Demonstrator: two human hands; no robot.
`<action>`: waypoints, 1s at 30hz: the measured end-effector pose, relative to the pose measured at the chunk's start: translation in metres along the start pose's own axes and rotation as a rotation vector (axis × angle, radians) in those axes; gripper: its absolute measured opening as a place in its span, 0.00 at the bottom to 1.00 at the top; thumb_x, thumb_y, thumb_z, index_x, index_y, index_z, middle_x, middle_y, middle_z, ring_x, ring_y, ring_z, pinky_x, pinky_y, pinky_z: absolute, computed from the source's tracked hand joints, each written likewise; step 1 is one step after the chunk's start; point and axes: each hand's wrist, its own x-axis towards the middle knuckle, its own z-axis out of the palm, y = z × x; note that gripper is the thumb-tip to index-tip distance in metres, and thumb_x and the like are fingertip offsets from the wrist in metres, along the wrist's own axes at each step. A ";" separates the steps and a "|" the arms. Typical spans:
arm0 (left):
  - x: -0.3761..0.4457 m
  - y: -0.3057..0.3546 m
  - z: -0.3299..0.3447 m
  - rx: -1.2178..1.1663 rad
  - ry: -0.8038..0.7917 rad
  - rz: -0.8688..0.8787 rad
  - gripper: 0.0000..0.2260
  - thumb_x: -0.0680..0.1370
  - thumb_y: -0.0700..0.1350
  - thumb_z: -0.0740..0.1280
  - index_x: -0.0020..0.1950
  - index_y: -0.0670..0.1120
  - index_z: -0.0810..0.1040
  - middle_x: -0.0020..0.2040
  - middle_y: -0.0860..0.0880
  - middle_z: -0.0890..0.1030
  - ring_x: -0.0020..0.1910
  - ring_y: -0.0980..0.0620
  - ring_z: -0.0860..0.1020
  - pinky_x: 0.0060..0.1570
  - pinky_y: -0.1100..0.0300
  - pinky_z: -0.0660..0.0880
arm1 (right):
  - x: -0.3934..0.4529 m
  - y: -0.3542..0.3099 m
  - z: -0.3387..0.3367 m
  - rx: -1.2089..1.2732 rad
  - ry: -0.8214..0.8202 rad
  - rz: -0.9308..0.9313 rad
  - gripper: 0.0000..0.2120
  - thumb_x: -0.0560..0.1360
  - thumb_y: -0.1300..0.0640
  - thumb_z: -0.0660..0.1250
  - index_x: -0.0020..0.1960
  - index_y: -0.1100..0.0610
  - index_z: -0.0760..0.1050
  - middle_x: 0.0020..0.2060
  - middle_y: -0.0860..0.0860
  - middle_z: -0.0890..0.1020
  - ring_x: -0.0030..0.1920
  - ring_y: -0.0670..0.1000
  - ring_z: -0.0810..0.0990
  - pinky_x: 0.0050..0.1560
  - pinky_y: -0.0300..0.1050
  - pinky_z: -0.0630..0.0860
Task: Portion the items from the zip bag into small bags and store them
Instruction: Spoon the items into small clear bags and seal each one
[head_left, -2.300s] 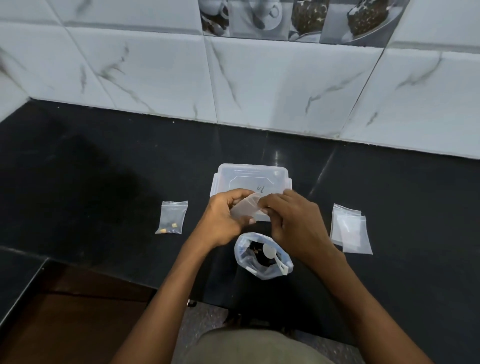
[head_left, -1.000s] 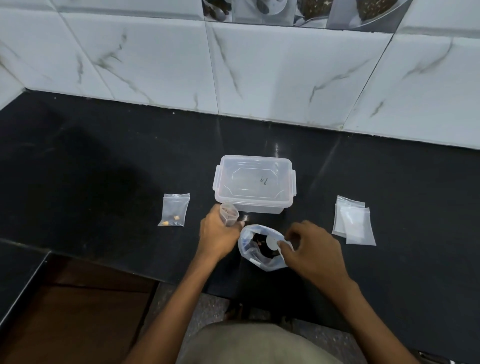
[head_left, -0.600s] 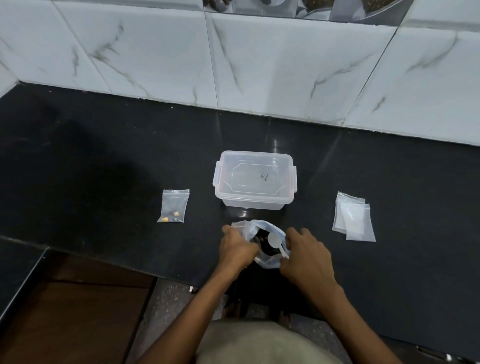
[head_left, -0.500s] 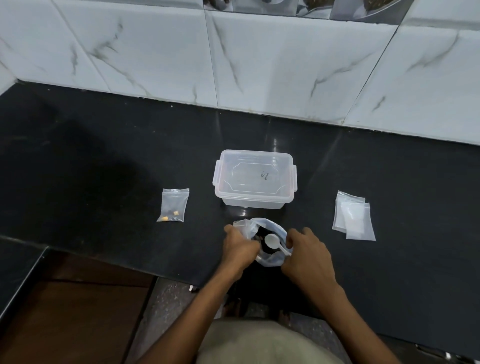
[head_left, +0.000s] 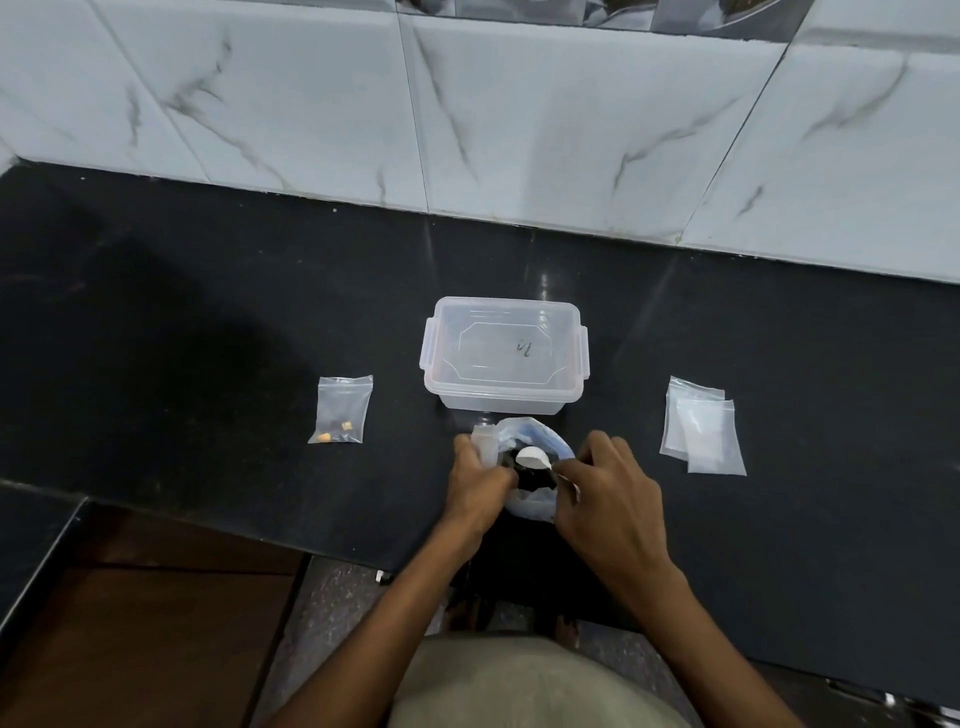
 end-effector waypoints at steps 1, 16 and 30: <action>0.000 -0.001 0.000 0.008 0.000 -0.001 0.25 0.61 0.44 0.65 0.58 0.48 0.70 0.52 0.48 0.80 0.52 0.48 0.80 0.54 0.48 0.80 | 0.001 0.000 0.000 0.006 -0.001 -0.020 0.06 0.67 0.63 0.76 0.34 0.57 0.80 0.35 0.50 0.71 0.35 0.49 0.66 0.28 0.34 0.49; 0.004 0.001 -0.001 0.217 0.072 -0.134 0.27 0.66 0.56 0.68 0.60 0.44 0.76 0.55 0.45 0.81 0.53 0.43 0.82 0.53 0.50 0.81 | 0.008 0.009 0.023 0.089 -0.138 -0.119 0.08 0.62 0.60 0.78 0.35 0.63 0.82 0.32 0.54 0.76 0.29 0.53 0.74 0.28 0.40 0.61; 0.014 -0.002 0.005 -0.204 -0.049 -0.192 0.06 0.72 0.37 0.65 0.42 0.42 0.82 0.36 0.47 0.84 0.31 0.55 0.80 0.32 0.65 0.74 | 0.010 0.028 0.027 0.372 -0.260 0.193 0.06 0.65 0.61 0.69 0.32 0.60 0.82 0.27 0.54 0.79 0.32 0.52 0.77 0.35 0.43 0.74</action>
